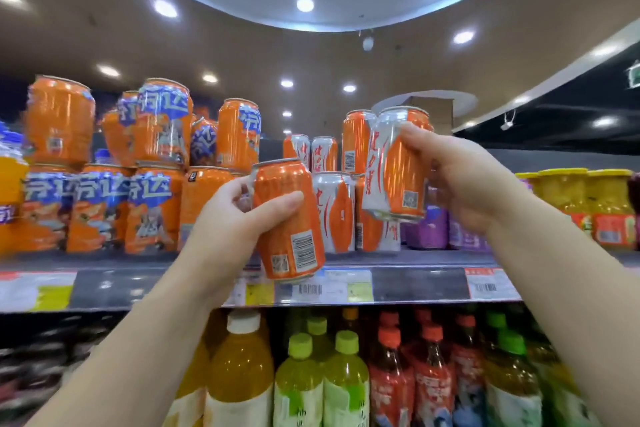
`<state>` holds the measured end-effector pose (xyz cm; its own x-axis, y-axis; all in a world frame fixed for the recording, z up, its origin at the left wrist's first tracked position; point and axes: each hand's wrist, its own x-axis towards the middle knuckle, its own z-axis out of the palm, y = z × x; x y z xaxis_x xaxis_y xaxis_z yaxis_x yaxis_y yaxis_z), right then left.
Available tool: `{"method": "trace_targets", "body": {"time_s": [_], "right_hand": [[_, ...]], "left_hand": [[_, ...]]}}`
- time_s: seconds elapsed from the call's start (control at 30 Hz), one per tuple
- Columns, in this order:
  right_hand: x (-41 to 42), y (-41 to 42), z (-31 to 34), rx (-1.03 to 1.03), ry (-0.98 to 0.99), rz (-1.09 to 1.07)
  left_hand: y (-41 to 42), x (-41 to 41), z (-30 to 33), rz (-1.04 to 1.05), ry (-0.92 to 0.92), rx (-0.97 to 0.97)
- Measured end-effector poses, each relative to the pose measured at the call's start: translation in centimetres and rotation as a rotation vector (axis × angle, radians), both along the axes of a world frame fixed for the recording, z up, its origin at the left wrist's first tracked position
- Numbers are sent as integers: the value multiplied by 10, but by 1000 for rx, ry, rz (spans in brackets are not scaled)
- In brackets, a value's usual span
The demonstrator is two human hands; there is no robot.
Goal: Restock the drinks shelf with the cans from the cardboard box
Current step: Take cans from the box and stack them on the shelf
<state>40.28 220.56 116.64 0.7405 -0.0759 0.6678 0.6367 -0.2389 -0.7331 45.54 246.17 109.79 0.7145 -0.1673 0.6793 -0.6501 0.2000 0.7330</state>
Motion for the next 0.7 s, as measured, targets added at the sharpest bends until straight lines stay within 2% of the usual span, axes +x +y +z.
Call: {"method": "trace_targets", "body": {"time_s": [0.2, 0.47, 0.7], "right_hand": [[30, 16, 33, 4, 18, -31], [50, 23, 56, -38, -34, -55], [76, 46, 77, -169, -69, -187]], "left_hand": [[6, 18, 6, -81, 100, -43], [6, 18, 6, -77, 82, 18], [10, 20, 6, -81, 90, 37]]}}
